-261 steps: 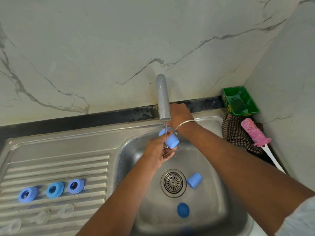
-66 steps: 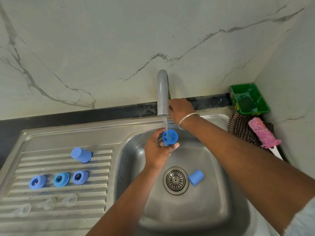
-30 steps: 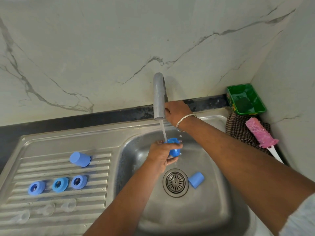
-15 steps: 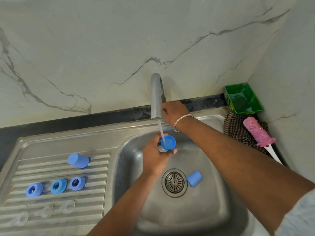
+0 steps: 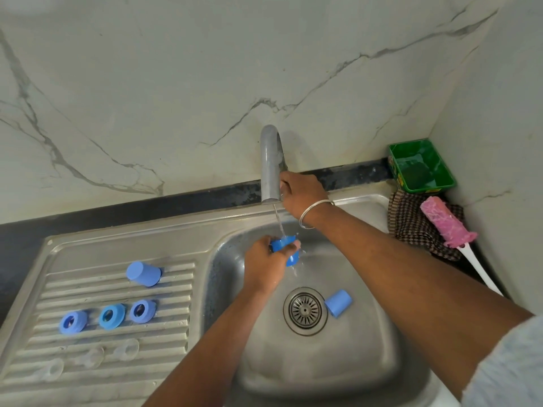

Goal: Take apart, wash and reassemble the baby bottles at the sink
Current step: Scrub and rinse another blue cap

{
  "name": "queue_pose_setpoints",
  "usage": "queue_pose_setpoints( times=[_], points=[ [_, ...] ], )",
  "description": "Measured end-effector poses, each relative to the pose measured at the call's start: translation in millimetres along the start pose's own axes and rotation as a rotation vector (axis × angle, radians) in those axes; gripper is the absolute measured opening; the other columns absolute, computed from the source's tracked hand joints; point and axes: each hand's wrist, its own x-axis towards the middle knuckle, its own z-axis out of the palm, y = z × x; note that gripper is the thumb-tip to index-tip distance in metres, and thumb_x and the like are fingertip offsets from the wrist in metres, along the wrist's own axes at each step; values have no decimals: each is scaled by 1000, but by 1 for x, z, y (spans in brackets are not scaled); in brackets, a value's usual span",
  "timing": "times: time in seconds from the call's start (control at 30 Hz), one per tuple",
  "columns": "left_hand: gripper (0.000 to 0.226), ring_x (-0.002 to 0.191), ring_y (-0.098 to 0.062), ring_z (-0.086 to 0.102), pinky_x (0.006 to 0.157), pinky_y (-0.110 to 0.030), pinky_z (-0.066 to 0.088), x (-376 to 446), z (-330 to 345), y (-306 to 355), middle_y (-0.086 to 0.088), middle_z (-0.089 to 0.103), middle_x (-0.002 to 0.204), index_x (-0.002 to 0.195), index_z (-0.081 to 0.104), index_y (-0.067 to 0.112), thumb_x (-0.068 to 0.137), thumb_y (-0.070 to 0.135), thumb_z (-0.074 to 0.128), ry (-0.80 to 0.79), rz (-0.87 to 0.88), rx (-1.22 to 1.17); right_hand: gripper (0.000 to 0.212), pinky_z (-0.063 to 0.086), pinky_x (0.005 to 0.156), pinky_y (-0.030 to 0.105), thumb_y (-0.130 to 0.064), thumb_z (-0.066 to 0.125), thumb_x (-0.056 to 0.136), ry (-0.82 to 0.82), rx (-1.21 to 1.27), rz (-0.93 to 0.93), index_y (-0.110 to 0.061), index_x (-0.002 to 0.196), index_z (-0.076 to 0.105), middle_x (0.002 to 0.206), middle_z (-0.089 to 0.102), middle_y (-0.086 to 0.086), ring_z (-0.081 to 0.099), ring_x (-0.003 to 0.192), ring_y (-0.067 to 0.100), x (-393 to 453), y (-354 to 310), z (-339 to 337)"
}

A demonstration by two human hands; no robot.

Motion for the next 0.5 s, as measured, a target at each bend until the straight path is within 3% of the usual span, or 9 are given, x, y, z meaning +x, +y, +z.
queue_pose_setpoints(
  times=[0.07,0.13,0.23,0.37,0.5],
  points=[
    [34,61,-16,56,62,-40,56,1,0,-2,-1,60,71,80,61,13,81,43,77,-21,-88,-31,19,40,71,28,-17,42,99,45,150,49,-16,92,59,81,56,1,57,80,27,-2,3,6],
    [39,48,-18,47,47,-28,44,-2,0,-2,-6,54,64,77,60,9,81,45,74,-36,-234,-101,21,42,77,26,-19,43,100,58,284,121,-15,100,64,87,58,0,56,82,22,-5,2,10],
    [45,38,-14,40,40,-18,34,-12,-1,0,-7,52,54,83,62,4,83,48,65,-77,-540,-344,23,43,85,28,-29,45,101,20,441,179,-17,106,64,99,63,1,57,91,20,-13,1,11],
    [51,33,-7,41,33,-14,34,-25,-4,-7,-1,52,52,82,61,0,84,50,56,-303,-839,-669,24,43,92,27,-29,53,98,68,700,240,-20,116,65,109,65,-5,59,101,12,-45,10,11],
    [51,30,-9,44,30,-15,37,-40,3,-25,-4,51,53,93,57,-5,83,45,56,-368,-936,-811,12,53,74,36,-23,59,91,89,895,489,-26,82,67,88,68,0,65,89,24,-91,38,25]
  ],
)
